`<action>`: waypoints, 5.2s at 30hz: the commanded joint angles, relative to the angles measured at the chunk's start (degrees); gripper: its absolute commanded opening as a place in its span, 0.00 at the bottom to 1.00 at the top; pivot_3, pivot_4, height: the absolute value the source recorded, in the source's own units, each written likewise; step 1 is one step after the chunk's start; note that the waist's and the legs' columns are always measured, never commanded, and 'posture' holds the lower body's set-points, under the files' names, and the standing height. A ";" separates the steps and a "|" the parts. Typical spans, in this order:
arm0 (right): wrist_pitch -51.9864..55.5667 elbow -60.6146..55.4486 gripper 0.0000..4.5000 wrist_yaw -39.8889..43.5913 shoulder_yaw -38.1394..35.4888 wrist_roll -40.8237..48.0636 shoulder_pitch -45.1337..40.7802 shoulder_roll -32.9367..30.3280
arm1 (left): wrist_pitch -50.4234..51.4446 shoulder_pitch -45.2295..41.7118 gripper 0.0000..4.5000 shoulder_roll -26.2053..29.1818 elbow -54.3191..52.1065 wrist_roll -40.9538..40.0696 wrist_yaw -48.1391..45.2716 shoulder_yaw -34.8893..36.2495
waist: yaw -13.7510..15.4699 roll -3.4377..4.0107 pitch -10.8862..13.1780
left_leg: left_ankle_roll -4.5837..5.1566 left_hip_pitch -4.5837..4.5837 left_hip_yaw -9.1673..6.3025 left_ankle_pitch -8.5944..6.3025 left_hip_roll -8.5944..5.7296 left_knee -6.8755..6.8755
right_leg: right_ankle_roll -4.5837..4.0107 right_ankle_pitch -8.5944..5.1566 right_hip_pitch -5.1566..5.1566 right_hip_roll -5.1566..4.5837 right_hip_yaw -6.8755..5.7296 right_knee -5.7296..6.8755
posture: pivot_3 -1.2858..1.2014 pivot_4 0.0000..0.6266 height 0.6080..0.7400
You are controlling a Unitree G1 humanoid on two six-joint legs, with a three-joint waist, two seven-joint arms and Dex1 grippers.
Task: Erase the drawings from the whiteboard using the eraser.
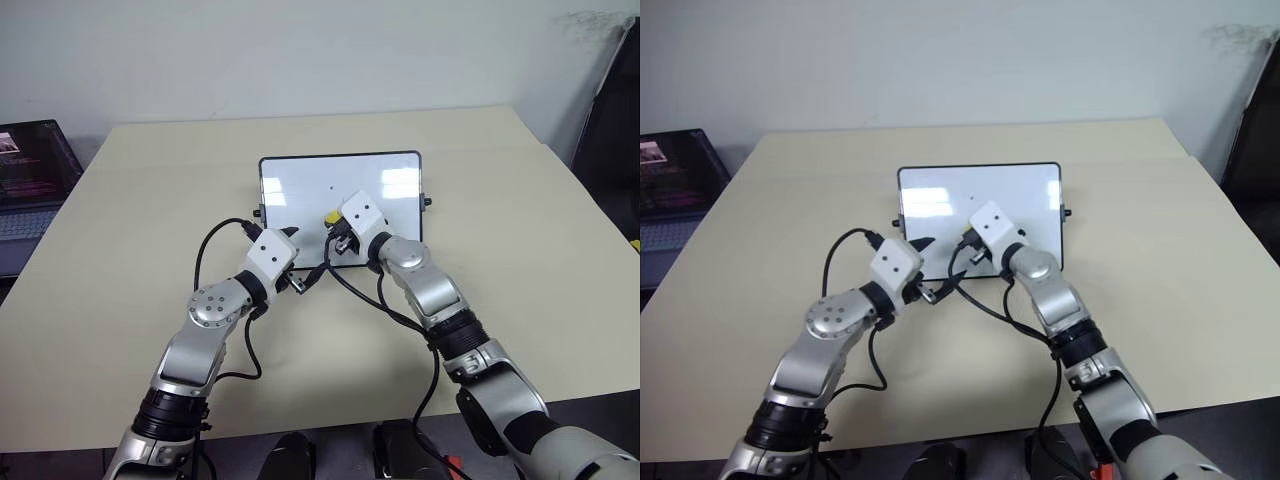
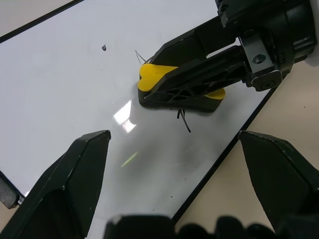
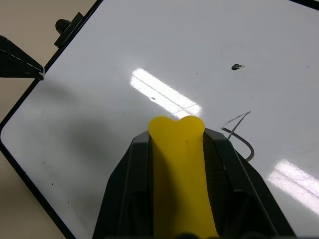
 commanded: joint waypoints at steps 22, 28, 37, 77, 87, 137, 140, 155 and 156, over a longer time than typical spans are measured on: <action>-6.11 1.42 0.24 -3.59 -4.97 -0.73 -5.33 -3.50 | -2.55 -2.43 1.00 -0.42 0.61 0.14 -1.10 -0.31 | -0.06 0.00 0.01 | -0.01 -0.06 0.08 0.01 0.01 -0.05 | 0.01 0.01 -0.07 0.00 0.04 -0.06 | 0.52 0.24 1.00; -4.23 -1.33 0.24 -3.59 -2.88 -1.18 -2.34 -0.66 | -2.38 -2.14 1.00 -0.29 0.21 0.26 -0.99 -0.20 | -0.06 0.00 0.01 | -0.01 -0.06 0.07 0.01 0.02 -0.05 | 0.01 0.01 -0.07 0.01 0.04 -0.06 | 0.52 0.24 1.00; -1.62 -5.09 0.24 -2.41 -0.85 -1.66 0.68 0.63 | -2.23 -1.81 1.00 -0.42 0.00 0.33 -0.58 -0.09 | 0.01 0.00 0.00 | -0.03 -0.07 0.04 0.01 0.01 -0.03 | 0.01 0.01 -0.07 0.01 0.02 -0.05 | 0.52 0.24 1.00; -1.10 -0.95 0.24 -2.24 -1.26 -2.50 1.37 -1.67 | -2.60 -2.51 1.00 -0.99 1.12 0.52 0.12 -0.03 | -0.02 -0.01 0.00 | 0.01 0.10 0.02 0.00 0.02 0.02 | 0.01 0.03 0.13 0.05 0.01 -0.02 | 0.52 0.24 1.00; 2.03 -4.38 0.24 -1.54 -0.67 -2.84 3.10 -2.73 | -3.35 -2.84 1.00 -1.39 2.09 0.58 -0.07 -0.53 | 0.03 -0.01 0.00 | 0.00 0.12 -0.03 0.01 0.02 0.02 | 0.01 0.03 0.18 0.06 -0.01 -0.05 | 0.52 0.24 1.00; -17.09 21.79 0.24 -7.90 -3.43 -2.27 -18.48 5.35 | -2.24 -1.85 1.00 -0.94 -0.21 0.83 -0.32 -0.76 | -0.08 0.00 0.01 | -0.02 -0.04 -0.04 0.01 0.02 -0.05 | 0.01 0.04 -0.02 0.06 0.00 -0.11 | 0.52 0.24 1.00; -15.65 22.68 0.24 -7.93 -2.24 -3.84 -18.24 4.60 | -1.89 -1.69 1.00 -1.00 -0.55 0.85 -0.08 -0.69 | -0.08 0.00 0.01 | -0.03 -0.07 -0.02 0.02 0.02 -0.05 | 0.01 0.04 -0.06 0.06 0.02 -0.10 | 0.52 0.24 1.00; -5.13 10.11 0.24 -4.98 0.32 -7.79 -7.98 1.11 | -1.18 -2.17 1.00 -1.67 -0.84 0.86 0.62 -0.87 | 0.02 0.00 0.00 | -0.02 -0.03 -0.03 0.01 0.02 0.00 | 0.01 0.05 -0.02 0.06 0.01 -0.03 | 0.52 0.24 1.00; -4.46 9.17 0.24 -4.72 0.32 -7.83 -7.27 0.86 | -1.19 -2.11 1.00 -1.70 -0.86 0.85 0.63 -0.87 | 0.02 0.00 0.00 | -0.02 -0.03 -0.03 0.01 0.02 -0.01 | 0.01 0.05 -0.02 0.06 0.01 -0.03 | 0.52 0.24 1.00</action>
